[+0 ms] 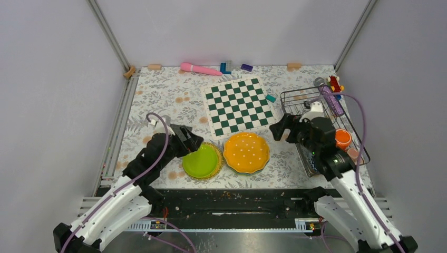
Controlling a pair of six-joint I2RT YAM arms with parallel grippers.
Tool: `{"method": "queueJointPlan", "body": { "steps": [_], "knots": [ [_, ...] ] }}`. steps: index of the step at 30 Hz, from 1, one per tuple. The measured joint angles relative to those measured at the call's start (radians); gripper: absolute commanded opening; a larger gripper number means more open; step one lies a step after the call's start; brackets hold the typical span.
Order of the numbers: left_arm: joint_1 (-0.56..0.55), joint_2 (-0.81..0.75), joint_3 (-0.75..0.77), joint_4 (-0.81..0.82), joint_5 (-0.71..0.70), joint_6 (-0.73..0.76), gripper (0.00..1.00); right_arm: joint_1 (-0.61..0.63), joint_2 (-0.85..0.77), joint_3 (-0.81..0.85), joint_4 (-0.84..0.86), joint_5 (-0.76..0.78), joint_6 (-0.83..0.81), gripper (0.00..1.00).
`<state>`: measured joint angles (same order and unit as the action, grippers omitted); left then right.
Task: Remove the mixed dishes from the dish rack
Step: Place the plate at the center of the board, then pick up the cup from the dish rack.
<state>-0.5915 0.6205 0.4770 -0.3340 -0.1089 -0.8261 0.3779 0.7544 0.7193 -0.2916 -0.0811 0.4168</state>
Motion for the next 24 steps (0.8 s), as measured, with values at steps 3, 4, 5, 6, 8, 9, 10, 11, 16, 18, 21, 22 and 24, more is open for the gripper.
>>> {"method": "queueJointPlan", "body": {
  "steps": [3,4,5,6,8,9,10,11,16,18,21,22,24],
  "knots": [
    [0.000,0.011,0.075,-0.004,-0.054,0.020,0.99,0.000,-0.097,0.036,-0.036,0.088,-0.061,1.00],
    [0.000,0.011,0.098,-0.003,-0.076,0.027,0.99,0.000,-0.125,0.050,-0.056,0.134,-0.079,1.00],
    [0.000,0.011,0.112,-0.002,-0.091,0.033,0.99,0.000,-0.143,0.062,-0.076,0.175,-0.089,1.00],
    [0.000,0.010,0.127,-0.002,-0.114,0.041,0.99,0.000,-0.163,0.084,-0.110,0.241,-0.101,1.00],
    [0.000,0.010,0.142,-0.002,-0.150,0.052,0.99,0.000,-0.166,0.118,-0.161,0.357,-0.111,1.00],
    [0.000,0.010,0.144,-0.001,-0.167,0.060,0.99,0.000,-0.160,0.131,-0.188,0.415,-0.113,1.00],
    [0.000,0.009,0.145,-0.002,-0.181,0.064,0.99,0.000,-0.152,0.138,-0.212,0.475,-0.113,1.00],
    [0.000,0.009,0.145,-0.005,-0.195,0.068,0.99,0.000,-0.144,0.140,-0.230,0.516,-0.113,1.00],
    [0.000,0.009,0.144,-0.012,-0.232,0.084,0.99,-0.007,-0.064,0.140,-0.316,0.666,-0.103,1.00],
    [0.000,0.009,0.137,-0.005,-0.233,0.090,0.99,-0.032,-0.026,0.140,-0.333,0.673,-0.093,1.00],
    [0.000,0.010,0.117,-0.002,-0.237,0.097,0.99,-0.113,0.031,0.140,-0.341,0.647,-0.075,1.00],
    [0.000,0.014,0.116,-0.007,-0.237,0.098,0.99,-0.148,0.052,0.140,-0.343,0.633,-0.067,1.00],
    [0.000,0.023,0.116,-0.008,-0.238,0.101,0.99,-0.206,0.097,0.134,-0.342,0.607,-0.053,0.99]
  ]
}}
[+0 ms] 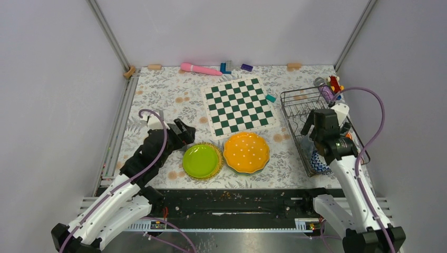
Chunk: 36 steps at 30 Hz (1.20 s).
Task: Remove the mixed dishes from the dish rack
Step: Pick up the cup from the dish rack.
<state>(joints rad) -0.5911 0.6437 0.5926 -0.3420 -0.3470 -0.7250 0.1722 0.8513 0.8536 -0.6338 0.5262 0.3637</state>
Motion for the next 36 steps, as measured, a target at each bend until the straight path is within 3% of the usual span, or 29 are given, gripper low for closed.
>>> {"method": "queueJointPlan", "body": {
  "steps": [12,22,28,36],
  "knots": [
    [0.001,0.021,0.000,0.002,-0.002,0.013,0.99,-0.080,0.219,-0.035,0.031,-0.097,0.066,0.92],
    [0.002,0.044,0.000,0.007,-0.001,0.014,0.99,-0.108,0.294,-0.087,0.087,-0.153,0.113,0.88],
    [0.002,0.064,0.000,0.018,0.006,0.014,0.99,-0.120,0.324,-0.112,0.126,-0.179,0.128,0.76],
    [0.002,0.073,0.000,0.023,0.026,0.014,0.99,-0.124,0.312,-0.134,0.159,-0.175,0.149,0.42]
  ]
}}
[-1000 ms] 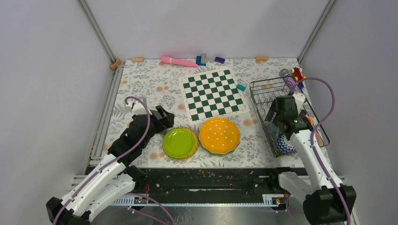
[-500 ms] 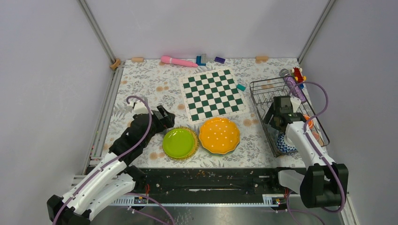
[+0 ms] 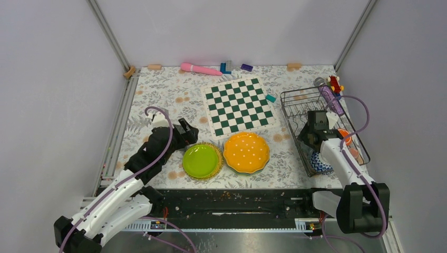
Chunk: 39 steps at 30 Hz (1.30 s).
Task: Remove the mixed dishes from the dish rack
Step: Pick up the cup from the dish rack, then place the cup at the center of the board.
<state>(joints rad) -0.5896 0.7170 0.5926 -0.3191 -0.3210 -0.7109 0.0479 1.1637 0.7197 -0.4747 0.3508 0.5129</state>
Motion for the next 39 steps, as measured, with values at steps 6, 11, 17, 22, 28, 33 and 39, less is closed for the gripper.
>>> {"method": "queueJointPlan", "body": {
  "steps": [6,11,17,22,28,33,39],
  "knots": [
    [0.000,0.011,0.000,0.008,0.027,0.000,0.99,-0.002,-0.082,-0.031,-0.005,0.005,0.010,0.28],
    [0.000,0.025,0.000,0.021,0.062,-0.001,0.99,-0.002,-0.203,-0.037,-0.004,0.008,0.009,0.22],
    [0.000,0.026,0.000,0.048,0.128,-0.001,0.99,-0.002,-0.382,-0.050,0.044,0.002,0.021,0.19],
    [0.000,0.026,0.000,0.083,0.200,-0.002,0.99,-0.003,-0.547,-0.113,0.119,-0.082,0.064,0.19],
    [0.000,0.042,-0.001,0.150,0.319,-0.007,0.99,-0.003,-0.697,-0.150,0.158,-0.229,0.113,0.18],
    [0.000,0.072,-0.007,0.212,0.426,-0.016,0.98,-0.003,-0.755,-0.199,0.286,-0.425,0.202,0.12],
    [0.000,0.144,-0.077,0.399,0.607,-0.076,0.94,0.051,-0.609,-0.354,0.660,-0.642,0.456,0.13]
  ]
}}
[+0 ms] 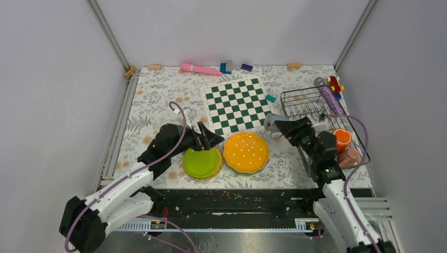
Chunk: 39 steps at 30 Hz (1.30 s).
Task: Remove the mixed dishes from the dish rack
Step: Place the cup at the center of the board.
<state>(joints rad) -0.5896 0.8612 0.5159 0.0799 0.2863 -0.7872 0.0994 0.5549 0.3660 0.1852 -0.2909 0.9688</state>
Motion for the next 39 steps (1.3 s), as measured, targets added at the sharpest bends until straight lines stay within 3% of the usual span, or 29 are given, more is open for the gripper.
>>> {"method": "queueJointPlan", "body": {
  "steps": [6,18,24,33,39],
  "knots": [
    [-0.010,0.118,-0.017,0.142,0.116,-0.061,0.89,0.325,0.200,-0.038,0.240,0.079,0.125,0.13],
    [-0.052,0.140,-0.054,0.347,0.151,-0.147,0.80,0.690,0.541,-0.069,0.766,0.415,0.323,0.15],
    [-0.058,0.142,-0.074,0.369,0.142,-0.153,0.66,0.753,0.677,-0.065,0.951,0.491,0.401,0.15],
    [-0.058,0.142,-0.097,0.430,0.137,-0.158,0.45,0.801,0.766,-0.038,1.072,0.490,0.489,0.15],
    [-0.058,0.142,-0.107,0.480,0.144,-0.172,0.39,0.817,0.770,-0.037,1.096,0.489,0.513,0.15]
  ]
}}
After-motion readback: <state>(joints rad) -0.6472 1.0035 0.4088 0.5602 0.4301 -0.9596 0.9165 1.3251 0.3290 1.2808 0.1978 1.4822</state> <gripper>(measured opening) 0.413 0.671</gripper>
